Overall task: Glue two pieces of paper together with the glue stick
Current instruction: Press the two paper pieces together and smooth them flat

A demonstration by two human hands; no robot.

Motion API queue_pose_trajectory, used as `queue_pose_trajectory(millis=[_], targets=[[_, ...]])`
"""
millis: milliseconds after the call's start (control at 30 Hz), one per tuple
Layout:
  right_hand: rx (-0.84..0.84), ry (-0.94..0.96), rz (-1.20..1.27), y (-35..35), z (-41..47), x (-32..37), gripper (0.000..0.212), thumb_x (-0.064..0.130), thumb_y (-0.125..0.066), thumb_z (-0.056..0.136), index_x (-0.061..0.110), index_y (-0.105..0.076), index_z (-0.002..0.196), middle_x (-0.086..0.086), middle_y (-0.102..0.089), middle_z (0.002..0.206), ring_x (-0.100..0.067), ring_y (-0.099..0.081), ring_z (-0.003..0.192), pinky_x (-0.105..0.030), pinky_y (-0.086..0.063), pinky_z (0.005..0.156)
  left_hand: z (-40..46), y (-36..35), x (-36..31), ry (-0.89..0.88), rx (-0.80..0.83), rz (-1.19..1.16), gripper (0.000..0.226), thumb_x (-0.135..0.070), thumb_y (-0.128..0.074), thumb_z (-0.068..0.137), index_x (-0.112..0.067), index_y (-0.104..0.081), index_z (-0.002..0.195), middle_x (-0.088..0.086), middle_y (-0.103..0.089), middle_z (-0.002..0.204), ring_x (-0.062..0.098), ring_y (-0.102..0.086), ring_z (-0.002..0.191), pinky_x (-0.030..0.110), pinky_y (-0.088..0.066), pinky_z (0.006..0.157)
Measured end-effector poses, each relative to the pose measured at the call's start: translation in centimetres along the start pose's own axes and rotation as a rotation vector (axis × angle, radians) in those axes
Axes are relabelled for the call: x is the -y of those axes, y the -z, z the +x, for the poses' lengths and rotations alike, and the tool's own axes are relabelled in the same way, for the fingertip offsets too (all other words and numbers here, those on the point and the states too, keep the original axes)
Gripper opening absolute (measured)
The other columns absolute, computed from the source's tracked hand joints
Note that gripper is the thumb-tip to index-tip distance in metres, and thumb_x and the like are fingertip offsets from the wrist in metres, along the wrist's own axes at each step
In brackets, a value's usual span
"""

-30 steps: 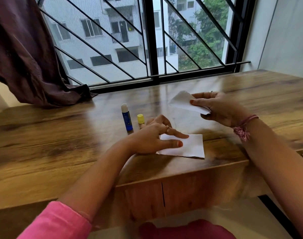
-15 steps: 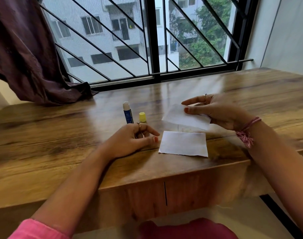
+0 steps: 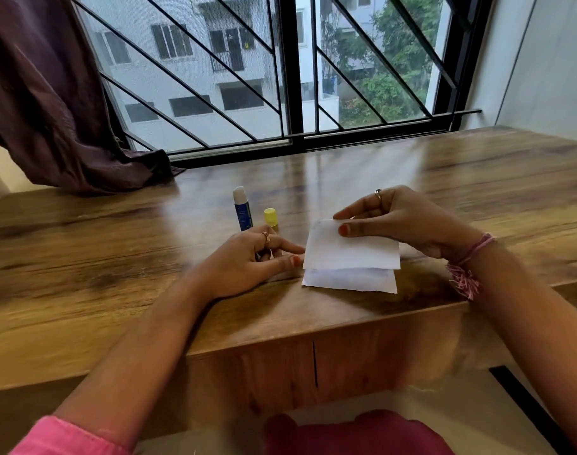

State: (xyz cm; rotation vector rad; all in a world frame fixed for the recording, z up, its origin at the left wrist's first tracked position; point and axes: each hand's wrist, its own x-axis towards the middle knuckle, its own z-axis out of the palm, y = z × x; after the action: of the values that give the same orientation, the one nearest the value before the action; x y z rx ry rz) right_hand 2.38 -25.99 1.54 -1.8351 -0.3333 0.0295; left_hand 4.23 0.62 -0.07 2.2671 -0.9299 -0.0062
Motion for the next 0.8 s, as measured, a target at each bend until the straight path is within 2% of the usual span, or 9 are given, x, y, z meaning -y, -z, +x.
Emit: queue_pose_trajectory(millis=[133, 433, 800], targets=[[0.007, -0.008, -0.01, -0.11, 0.06, -0.03, 0.037, 0.023, -0.08, 0.061, 0.012, -0.075, 0.095, -0.012, -0.076, 0.09, -0.023, -0.07, 0.082, -0.031, -0.059, 0.073, 0.04, 0.01, -0.03, -0.001, -0.004, 0.04, 0.034, -0.042, -0.062, 0.085, -0.029, -0.065, 0.116, -0.001, -0.053, 0.093, -0.001, -0.05, 0.074, 0.007, -0.038, 0.069], [0.069, -0.012, -0.031, -0.3, 0.14, 0.0, 0.037, 0.028, -0.081, 0.058, 0.015, -0.076, 0.092, -0.011, -0.076, 0.091, -0.022, -0.072, 0.082, -0.025, -0.059, 0.067, -0.02, 0.01, -0.12, -0.013, 0.014, 0.051, 0.027, -0.036, -0.064, 0.087, -0.03, -0.068, 0.112, -0.002, -0.052, 0.095, -0.005, -0.049, 0.075, 0.006, -0.037, 0.071], [0.104, -0.015, -0.075, -0.29, 0.1, 0.03, 0.037, 0.03, -0.081, 0.058, 0.017, -0.076, 0.092, -0.008, -0.076, 0.09, -0.017, -0.072, 0.078, -0.023, -0.059, 0.064, -0.09, 0.04, -0.15, -0.018, 0.037, 0.048, 0.028, -0.038, -0.064, 0.085, -0.032, -0.069, 0.112, -0.007, -0.051, 0.094, -0.008, -0.049, 0.077, 0.005, -0.036, 0.071]])
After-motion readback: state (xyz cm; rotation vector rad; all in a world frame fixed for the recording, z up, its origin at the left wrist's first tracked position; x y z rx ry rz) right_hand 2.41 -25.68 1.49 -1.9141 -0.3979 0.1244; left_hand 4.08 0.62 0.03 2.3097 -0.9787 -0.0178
